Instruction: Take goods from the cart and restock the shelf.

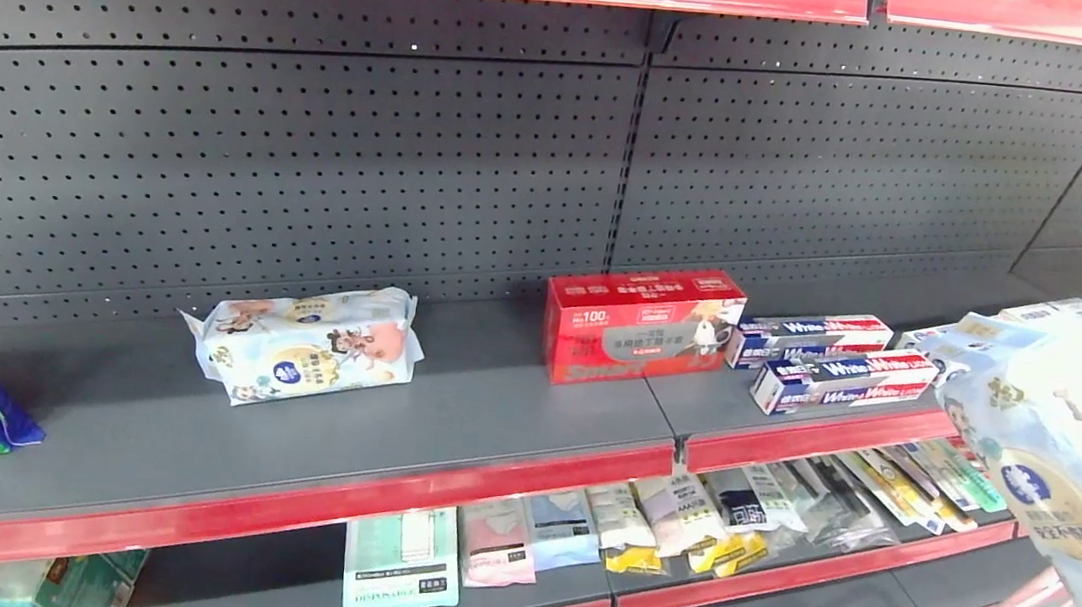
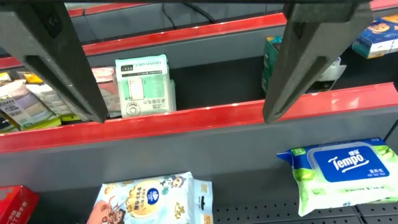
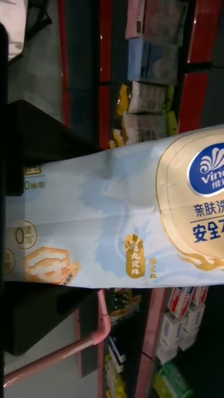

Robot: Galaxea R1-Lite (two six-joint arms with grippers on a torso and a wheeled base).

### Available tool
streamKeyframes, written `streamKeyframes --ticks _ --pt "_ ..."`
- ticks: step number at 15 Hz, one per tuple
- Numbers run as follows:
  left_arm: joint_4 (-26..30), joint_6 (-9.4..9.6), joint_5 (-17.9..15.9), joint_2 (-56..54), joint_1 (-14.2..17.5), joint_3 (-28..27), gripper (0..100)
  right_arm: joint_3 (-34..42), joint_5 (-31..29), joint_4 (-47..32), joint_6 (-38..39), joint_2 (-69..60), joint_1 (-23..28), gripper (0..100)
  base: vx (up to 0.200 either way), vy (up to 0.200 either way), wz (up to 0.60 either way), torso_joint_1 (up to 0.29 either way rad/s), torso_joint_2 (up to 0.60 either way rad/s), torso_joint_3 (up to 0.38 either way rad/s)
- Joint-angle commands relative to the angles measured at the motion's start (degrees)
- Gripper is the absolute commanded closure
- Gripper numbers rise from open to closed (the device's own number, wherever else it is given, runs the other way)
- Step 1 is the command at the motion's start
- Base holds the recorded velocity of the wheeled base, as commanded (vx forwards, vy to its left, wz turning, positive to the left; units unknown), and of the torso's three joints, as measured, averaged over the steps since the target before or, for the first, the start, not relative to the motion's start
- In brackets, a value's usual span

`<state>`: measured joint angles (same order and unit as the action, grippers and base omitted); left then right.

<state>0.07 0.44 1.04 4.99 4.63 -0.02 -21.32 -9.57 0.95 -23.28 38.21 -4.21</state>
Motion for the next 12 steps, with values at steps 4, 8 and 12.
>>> streamKeyframes --ticks 4,8,12 --pt "0.0 0.0 0.0 0.0 0.0 0.0 0 0.7 0.0 0.0 -0.1 -0.1 0.0 100 0.0 0.0 0.0 0.0 0.0 0.0" --pt "0.0 0.09 0.0 0.0 0.0 0.0 0 0.8 0.0 0.0 -0.1 -0.1 0.0 100 0.0 0.0 0.0 0.0 0.0 0.0" --pt "0.0 0.0 0.0 0.0 0.0 0.0 0 1.3 0.0 0.0 -0.1 -0.3 0.0 100 0.0 0.0 0.0 0.0 0.0 0.0"
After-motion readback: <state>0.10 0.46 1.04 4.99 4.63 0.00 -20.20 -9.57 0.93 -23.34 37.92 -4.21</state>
